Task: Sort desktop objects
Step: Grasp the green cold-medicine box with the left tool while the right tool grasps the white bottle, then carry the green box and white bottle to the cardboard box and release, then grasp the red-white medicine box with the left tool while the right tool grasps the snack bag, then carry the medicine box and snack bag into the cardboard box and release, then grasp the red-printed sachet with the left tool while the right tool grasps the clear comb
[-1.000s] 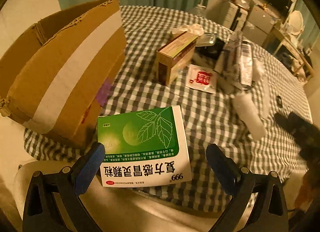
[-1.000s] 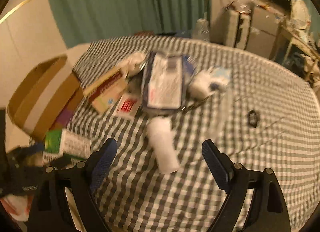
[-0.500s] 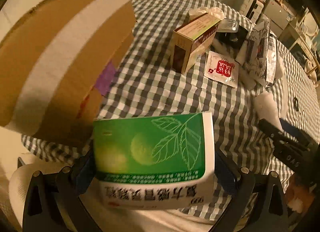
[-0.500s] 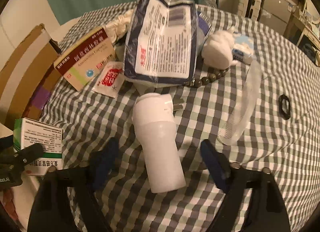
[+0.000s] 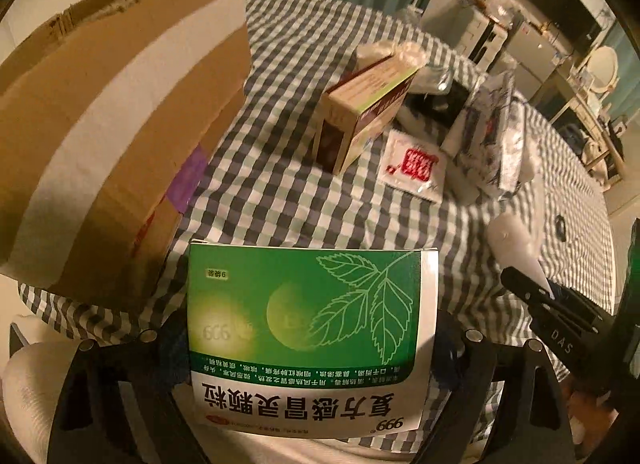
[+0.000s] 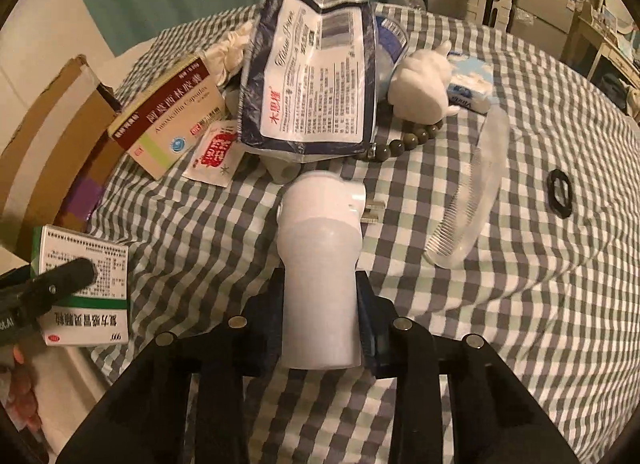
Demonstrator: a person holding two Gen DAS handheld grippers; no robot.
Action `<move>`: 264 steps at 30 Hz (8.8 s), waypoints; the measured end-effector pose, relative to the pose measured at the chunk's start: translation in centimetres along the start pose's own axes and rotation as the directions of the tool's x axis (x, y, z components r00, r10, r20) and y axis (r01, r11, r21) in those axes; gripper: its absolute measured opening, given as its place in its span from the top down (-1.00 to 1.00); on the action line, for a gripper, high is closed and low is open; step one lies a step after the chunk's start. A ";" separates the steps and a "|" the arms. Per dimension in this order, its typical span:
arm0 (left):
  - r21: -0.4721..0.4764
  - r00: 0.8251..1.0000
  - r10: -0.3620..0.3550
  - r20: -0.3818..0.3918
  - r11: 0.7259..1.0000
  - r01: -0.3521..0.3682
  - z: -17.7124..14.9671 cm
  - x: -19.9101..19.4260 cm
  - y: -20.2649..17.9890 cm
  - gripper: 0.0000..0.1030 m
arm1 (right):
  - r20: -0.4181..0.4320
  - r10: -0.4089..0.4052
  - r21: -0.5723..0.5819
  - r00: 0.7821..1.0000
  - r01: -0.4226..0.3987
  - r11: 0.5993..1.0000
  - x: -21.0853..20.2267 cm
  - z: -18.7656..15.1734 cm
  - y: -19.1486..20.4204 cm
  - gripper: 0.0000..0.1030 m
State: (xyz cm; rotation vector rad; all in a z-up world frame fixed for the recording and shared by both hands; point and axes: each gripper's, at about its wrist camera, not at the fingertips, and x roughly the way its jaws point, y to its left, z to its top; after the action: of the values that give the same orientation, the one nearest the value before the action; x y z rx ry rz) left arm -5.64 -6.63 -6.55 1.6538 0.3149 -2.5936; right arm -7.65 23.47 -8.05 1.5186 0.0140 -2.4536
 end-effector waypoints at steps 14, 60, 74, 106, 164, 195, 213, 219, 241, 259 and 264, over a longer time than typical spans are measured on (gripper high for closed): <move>0.008 0.991 -0.074 0.111 0.997 0.073 0.6 -2.7 -0.2 -0.80 | 0.047 0.001 -0.031 0.999 0.001 1.000 -3.7 -1.1 3.4 0.77; 0.022 0.853 -0.003 0.523 1.000 -0.010 8.9 -19.0 5.7 -0.81 | 0.358 0.176 -0.233 0.917 -0.094 0.968 -18.0 7.2 17.2 0.10; -0.195 0.894 0.200 0.402 0.972 -0.129 9.3 -12.6 19.0 -0.81 | 0.144 0.350 -0.294 0.926 -0.297 0.908 -8.0 11.8 27.4 0.09; 0.141 0.907 -0.075 0.414 0.990 0.017 2.4 -12.4 -0.4 -1.00 | 0.477 -0.119 0.127 0.871 0.065 0.990 -19.7 1.9 3.9 -0.63; 0.298 0.942 -0.221 0.253 0.944 0.142 2.5 -4.2 -5.7 0.42 | 0.250 -0.008 0.116 0.968 -0.021 0.993 -10.0 2.7 2.3 0.89; 0.043 0.878 0.050 0.475 0.996 -0.080 8.8 -18.5 13.8 0.42 | 0.289 0.309 -0.283 0.906 -0.228 0.932 -15.5 8.1 25.9 0.89; -0.044 0.928 0.162 0.334 0.987 -0.156 9.2 -10.3 18.4 -0.90 | 0.184 0.363 -0.216 0.914 -0.323 0.922 -6.4 10.7 29.0 -0.44; -0.013 0.907 0.155 0.391 0.987 -0.163 8.5 -12.3 16.0 -0.93 | 0.256 0.305 -0.142 0.917 -0.277 0.950 -8.6 10.2 24.6 -0.44; 0.181 0.948 -0.074 0.309 0.983 0.018 4.3 -6.0 -8.3 -1.00 | 0.404 -0.180 0.260 0.897 0.076 0.963 -18.1 1.5 -2.3 -0.44; 0.240 0.981 -0.031 0.194 0.971 -0.016 4.8 7.5 -10.2 -1.00 | 0.170 -0.192 0.357 0.967 0.121 0.926 -3.9 2.4 -7.3 -0.44; 0.259 0.979 -0.014 0.203 0.965 -0.040 5.9 8.9 -10.6 -1.00 | 0.121 -0.183 0.329 0.976 0.135 0.935 -0.3 4.0 -7.3 -0.41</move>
State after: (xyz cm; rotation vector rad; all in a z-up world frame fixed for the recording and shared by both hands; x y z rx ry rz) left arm -16.25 3.22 -10.62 1.4277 -0.0532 -2.8656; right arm -12.65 30.02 -6.83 1.4984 -0.3152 -2.8048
